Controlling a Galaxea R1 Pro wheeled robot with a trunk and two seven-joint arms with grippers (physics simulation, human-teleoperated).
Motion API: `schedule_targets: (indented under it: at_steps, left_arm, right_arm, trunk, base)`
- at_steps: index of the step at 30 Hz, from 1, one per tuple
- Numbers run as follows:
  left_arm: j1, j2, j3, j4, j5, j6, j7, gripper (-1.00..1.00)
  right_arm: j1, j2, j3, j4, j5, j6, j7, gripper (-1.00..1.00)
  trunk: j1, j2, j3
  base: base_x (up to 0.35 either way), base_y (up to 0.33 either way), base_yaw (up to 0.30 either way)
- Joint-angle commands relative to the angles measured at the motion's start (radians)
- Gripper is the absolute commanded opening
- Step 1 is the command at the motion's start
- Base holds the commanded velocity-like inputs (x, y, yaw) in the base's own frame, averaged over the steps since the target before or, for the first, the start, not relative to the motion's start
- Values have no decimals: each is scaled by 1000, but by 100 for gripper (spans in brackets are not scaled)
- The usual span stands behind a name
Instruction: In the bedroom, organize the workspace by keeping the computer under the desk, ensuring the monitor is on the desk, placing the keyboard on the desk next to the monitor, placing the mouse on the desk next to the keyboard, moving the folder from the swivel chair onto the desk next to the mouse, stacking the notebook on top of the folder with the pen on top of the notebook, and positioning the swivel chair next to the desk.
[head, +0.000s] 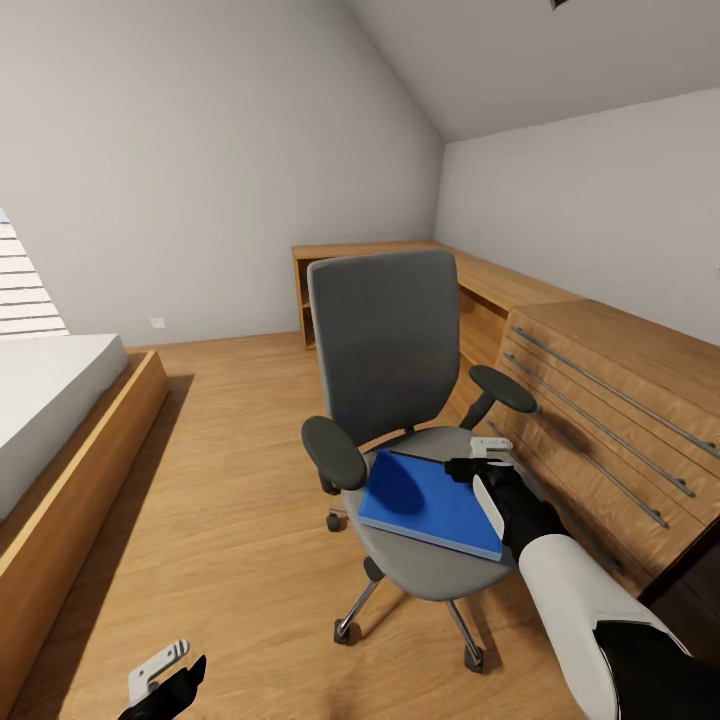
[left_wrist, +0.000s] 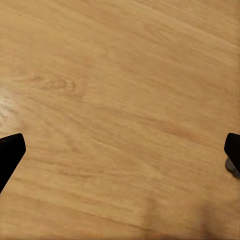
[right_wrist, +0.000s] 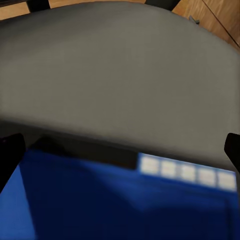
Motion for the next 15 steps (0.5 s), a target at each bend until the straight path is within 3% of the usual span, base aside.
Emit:
schedule_targets:
  at_steps: [1,6,15]
  left_arm:
    - [0,0,0,-2,10,5,3,100]
    - [0,0,0,-2,10,5,2,100]
    - [0,1,0,-2,10,5,2,100]
  right_arm:
    - [0,1,-4,-2,4,5,0,100]
    - [0,1,-5,-2,4,5,0,100]
    - [0,1,-5,-1,4,5,0,100]
  trunk:
    - [0,0,-1]
    - [0,0,-1]
    - [0,0,-1]
  base:
    - [-3,0,0]
    - [-9,0,0]
    - [-138,0,0]
